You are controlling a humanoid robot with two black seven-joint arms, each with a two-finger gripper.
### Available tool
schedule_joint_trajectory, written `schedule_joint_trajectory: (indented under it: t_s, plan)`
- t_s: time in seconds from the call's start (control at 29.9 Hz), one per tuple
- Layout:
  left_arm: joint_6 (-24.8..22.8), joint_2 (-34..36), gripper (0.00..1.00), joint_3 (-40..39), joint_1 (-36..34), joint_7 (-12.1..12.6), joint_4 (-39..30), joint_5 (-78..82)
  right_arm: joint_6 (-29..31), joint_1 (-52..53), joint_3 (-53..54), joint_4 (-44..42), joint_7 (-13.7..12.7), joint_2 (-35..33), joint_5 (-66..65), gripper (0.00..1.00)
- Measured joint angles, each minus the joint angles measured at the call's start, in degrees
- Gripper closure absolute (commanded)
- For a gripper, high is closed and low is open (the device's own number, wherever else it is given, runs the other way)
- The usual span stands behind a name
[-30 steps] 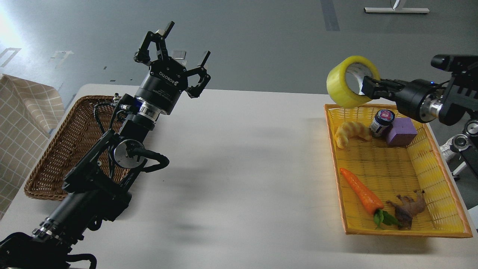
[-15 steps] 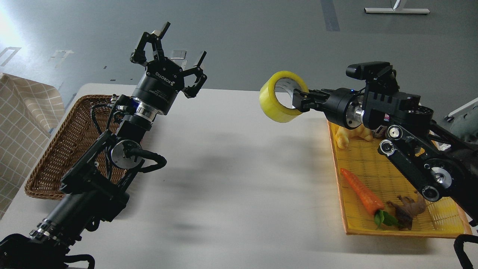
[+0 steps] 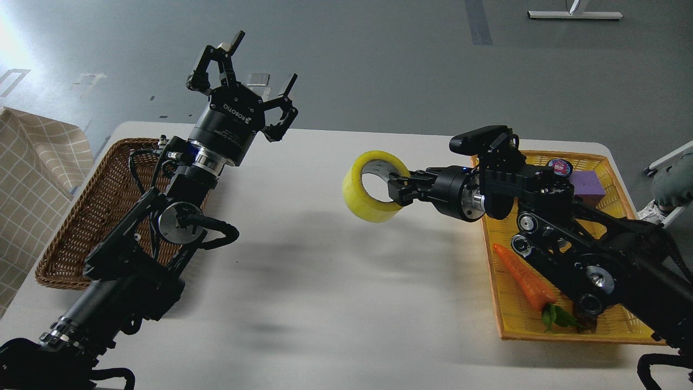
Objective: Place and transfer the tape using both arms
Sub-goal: 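Carry the tape roll toward the table center and lower it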
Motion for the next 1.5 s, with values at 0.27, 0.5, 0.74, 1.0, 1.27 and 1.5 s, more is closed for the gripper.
schedule_joint_trajectory:
  t_s: [0.27, 0.5, 0.74, 1.0, 1.27, 1.5]
  plan:
    - [0.0, 0.2, 0.02, -0.1, 0.1, -0.1, 0.0, 0.0, 0.0, 0.2, -2.1, -2.4, -1.1, 3.5, -0.4, 0.92]
    - [0.0, 0.3, 0.02, -0.3, 0.2, -0.1, 0.0, 0.0, 0.0, -0.3, -3.1, -3.5, -1.1, 4.1, -0.5, 0.92]
    - [-0.1, 0.3, 0.02, -0.5, 0.2, -0.1, 0.0, 0.0, 0.0, -2.0, -4.8, -3.7, -1.1, 4.2, -1.3, 0.92]
    - [-0.2, 0.4, 0.02, -0.6, 0.5, -0.1, 0.0, -0.1, 0.0, -1.7, -4.5, -4.8, -1.3, 5.0, -1.3, 0.90]
    - [-0.1, 0.8, 0.02, -0.6, 0.6, -0.1, 0.0, -0.1, 0.0, -1.9, -3.2, -5.0, -1.4, 5.3, -1.3, 0.87]
    - [-0.3, 0.8, 0.02, -1.1, 0.8, -0.1, 0.0, -0.1, 0.0, -2.4, -3.2, -5.2, -1.4, 5.3, -1.3, 0.84]
